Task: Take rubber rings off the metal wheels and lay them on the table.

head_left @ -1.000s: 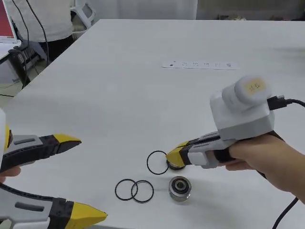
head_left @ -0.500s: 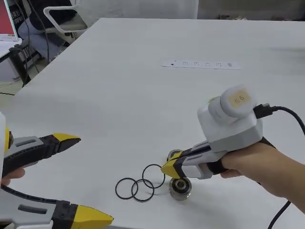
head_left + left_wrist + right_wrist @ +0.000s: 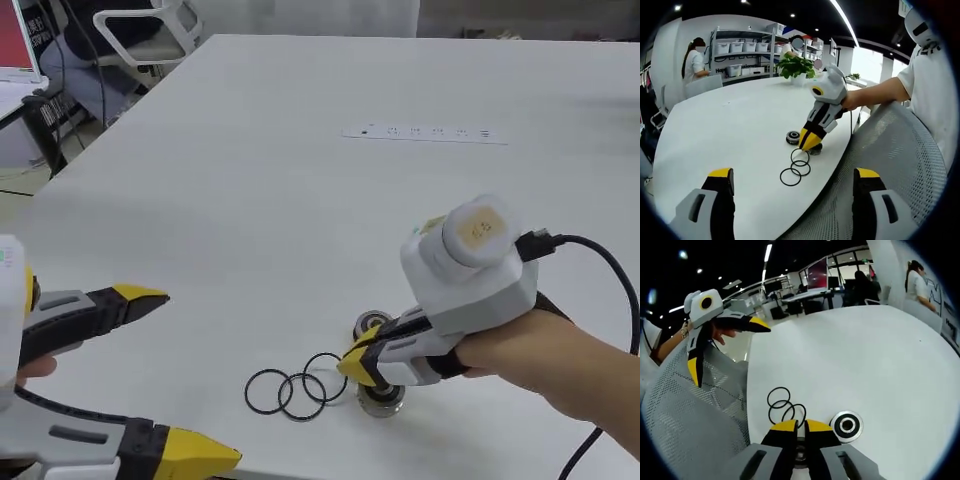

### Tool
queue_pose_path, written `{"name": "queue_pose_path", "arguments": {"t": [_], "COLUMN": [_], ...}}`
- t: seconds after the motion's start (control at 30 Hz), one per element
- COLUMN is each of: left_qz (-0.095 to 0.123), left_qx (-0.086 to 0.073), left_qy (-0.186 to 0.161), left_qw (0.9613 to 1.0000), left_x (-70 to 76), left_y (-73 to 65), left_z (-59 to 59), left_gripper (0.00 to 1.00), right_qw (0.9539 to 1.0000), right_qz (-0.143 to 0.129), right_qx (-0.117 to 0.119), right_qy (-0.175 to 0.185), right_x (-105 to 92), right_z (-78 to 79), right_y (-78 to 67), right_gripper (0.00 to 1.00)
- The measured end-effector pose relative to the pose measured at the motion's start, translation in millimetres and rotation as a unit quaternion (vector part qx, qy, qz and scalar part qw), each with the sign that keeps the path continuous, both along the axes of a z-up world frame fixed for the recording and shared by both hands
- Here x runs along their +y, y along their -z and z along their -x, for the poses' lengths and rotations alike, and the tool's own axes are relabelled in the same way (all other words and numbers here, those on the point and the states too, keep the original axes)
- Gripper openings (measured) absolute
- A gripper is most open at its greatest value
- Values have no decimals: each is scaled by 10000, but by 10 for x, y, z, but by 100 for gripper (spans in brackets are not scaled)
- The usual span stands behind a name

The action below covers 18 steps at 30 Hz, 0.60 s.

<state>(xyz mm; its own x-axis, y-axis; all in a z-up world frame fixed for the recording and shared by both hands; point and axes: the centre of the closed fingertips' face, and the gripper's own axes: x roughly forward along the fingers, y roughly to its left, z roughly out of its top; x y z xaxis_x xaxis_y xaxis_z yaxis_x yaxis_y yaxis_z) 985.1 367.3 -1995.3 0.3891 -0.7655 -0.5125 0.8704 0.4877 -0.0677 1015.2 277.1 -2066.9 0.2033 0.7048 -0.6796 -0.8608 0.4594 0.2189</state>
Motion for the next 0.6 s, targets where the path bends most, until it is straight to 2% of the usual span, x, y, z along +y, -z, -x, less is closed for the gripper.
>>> {"name": "queue_pose_path", "arguments": {"t": [0.33, 0.6], "left_qz": [-59, -64], "left_qx": [59, 71], "left_qy": [-32, -44], "left_qw": [10000, 9999], "left_x": [19, 29], "left_y": [38, 48], "left_z": [-10, -17], "left_gripper": [97, 96], "right_qw": [9999, 9996], "right_qz": [52, -113], "right_qx": [-85, -149], "right_qy": [80, 208], "right_x": [-56, -110], "right_z": [-59, -132], "right_y": [-5, -104], "right_gripper": [3, 3]}}
